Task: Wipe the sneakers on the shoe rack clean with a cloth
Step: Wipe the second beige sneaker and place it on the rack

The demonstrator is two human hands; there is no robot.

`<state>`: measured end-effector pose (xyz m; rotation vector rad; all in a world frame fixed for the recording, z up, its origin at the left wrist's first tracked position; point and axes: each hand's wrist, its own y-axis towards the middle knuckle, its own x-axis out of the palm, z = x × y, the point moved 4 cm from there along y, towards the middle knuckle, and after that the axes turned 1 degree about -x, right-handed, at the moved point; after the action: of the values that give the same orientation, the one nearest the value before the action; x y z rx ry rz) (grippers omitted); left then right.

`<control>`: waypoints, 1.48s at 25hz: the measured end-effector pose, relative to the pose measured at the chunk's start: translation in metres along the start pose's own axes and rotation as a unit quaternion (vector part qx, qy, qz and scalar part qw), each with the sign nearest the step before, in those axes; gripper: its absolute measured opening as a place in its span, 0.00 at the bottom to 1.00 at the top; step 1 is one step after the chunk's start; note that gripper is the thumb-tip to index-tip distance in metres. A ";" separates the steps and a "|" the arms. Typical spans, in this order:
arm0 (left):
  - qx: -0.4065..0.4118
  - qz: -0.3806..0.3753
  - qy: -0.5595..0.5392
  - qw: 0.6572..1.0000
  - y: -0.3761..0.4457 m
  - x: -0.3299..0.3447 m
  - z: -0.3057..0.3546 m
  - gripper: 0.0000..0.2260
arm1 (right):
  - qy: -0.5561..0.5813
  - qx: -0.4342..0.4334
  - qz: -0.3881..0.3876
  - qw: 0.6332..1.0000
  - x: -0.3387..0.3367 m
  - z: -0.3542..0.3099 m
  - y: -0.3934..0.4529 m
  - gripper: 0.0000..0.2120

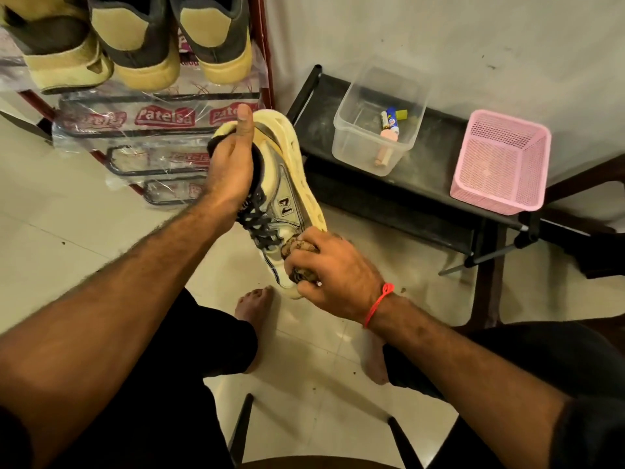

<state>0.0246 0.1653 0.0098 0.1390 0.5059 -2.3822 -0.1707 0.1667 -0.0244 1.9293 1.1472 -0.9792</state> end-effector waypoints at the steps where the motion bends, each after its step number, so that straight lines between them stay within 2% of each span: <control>1: 0.015 0.009 0.003 1.000 0.002 -0.004 0.000 0.22 | 0.007 0.009 -0.005 1.000 -0.001 0.002 -0.003 0.11; 2: 0.034 0.003 0.013 0.999 0.001 -0.003 0.000 0.17 | 0.033 0.029 0.016 0.999 -0.006 0.007 0.000 0.12; 4: 0.055 -0.063 0.047 0.995 -0.006 0.014 -0.009 0.13 | 0.086 0.072 0.107 0.988 -0.028 0.016 0.014 0.16; 6: 0.076 -0.114 0.100 0.986 -0.012 0.034 -0.018 0.15 | 0.098 0.098 0.171 0.975 -0.052 0.028 0.035 0.18; 7: 0.073 -0.106 0.108 0.986 -0.012 0.038 -0.020 0.18 | 0.098 0.096 0.180 0.974 -0.057 0.030 0.041 0.17; 9: 0.044 -0.045 0.060 0.996 -0.004 0.030 -0.016 0.21 | 0.093 0.068 0.152 0.982 -0.051 0.026 0.036 0.15; 11: 0.008 0.026 0.004 1.000 0.006 0.008 -0.011 0.17 | 0.052 0.029 0.059 0.997 -0.029 0.014 0.016 0.11; 13: 0.002 0.068 0.002 0.998 0.015 -0.011 -0.010 0.16 | 0.018 0.006 -0.041 0.999 -0.009 0.010 -0.001 0.09; 14: 0.003 0.073 0.010 0.997 0.015 -0.013 -0.011 0.16 | 0.026 0.011 -0.053 0.998 -0.008 0.013 -0.002 0.08; 15: 0.005 0.068 0.013 0.998 0.014 -0.012 -0.011 0.16 | 0.052 0.030 -0.035 0.998 -0.011 0.016 0.002 0.09; 18: 0.010 -0.004 0.025 1.000 0.005 0.009 -0.014 0.16 | 0.121 0.112 0.098 0.981 -0.036 0.031 0.025 0.13; 20: 0.012 -0.033 0.045 0.998 0.002 0.019 -0.016 0.16 | 0.129 0.127 0.133 0.974 -0.043 0.036 0.032 0.14; 22: -0.004 0.002 0.023 1.000 0.004 0.013 -0.013 0.16 | 0.116 0.107 0.074 0.985 -0.036 0.034 0.025 0.12; 24: -0.019 0.079 -0.005 0.997 0.007 -0.006 -0.005 0.18 | 0.064 0.099 -0.022 0.993 -0.021 0.029 0.009 0.13; 25: -0.027 0.124 -0.029 0.991 0.008 -0.017 -0.001 0.18 | 0.053 0.100 -0.036 0.993 -0.017 0.027 0.001 0.14; 26: -0.044 0.171 -0.064 0.982 0.010 -0.028 0.000 0.19 | 0.067 0.109 -0.012 0.992 -0.018 0.026 -0.002 0.15; 28: -0.130 0.219 -0.155 0.955 0.013 -0.040 -0.009 0.20 | 0.153 0.143 0.117 0.971 -0.033 0.028 -0.002 0.17; 29: -0.192 0.187 -0.206 0.941 0.012 -0.040 -0.016 0.21 | 0.206 0.166 0.184 0.947 -0.040 0.032 -0.001 0.17; 30: -0.245 0.123 -0.246 0.930 0.010 -0.034 -0.022 0.23 | 0.259 0.190 0.236 0.917 -0.045 0.036 0.000 0.17; 32: -0.279 -0.022 -0.230 0.932 -0.002 -0.015 -0.022 0.27 | 0.350 0.222 0.298 0.860 -0.052 0.046 0.002 0.17; 34: -0.239 -0.117 -0.123 0.956 -0.017 0.004 -0.016 0.30 | 0.393 0.232 0.331 0.826 -0.055 0.055 0.004 0.17; 35: -0.192 -0.132 -0.041 0.972 -0.021 0.013 -0.015 0.30 | 0.399 0.238 0.343 0.817 -0.057 0.058 0.003 0.17; 37: -0.072 -0.111 0.103 0.986 -0.021 0.024 -0.014 0.28 | 0.385 0.240 0.359 0.816 -0.062 0.064 0.002 0.16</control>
<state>-0.0079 0.1712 -0.0019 0.2776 0.8272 -2.5498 -0.2061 0.0877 -0.0017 2.9854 0.4036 -0.0158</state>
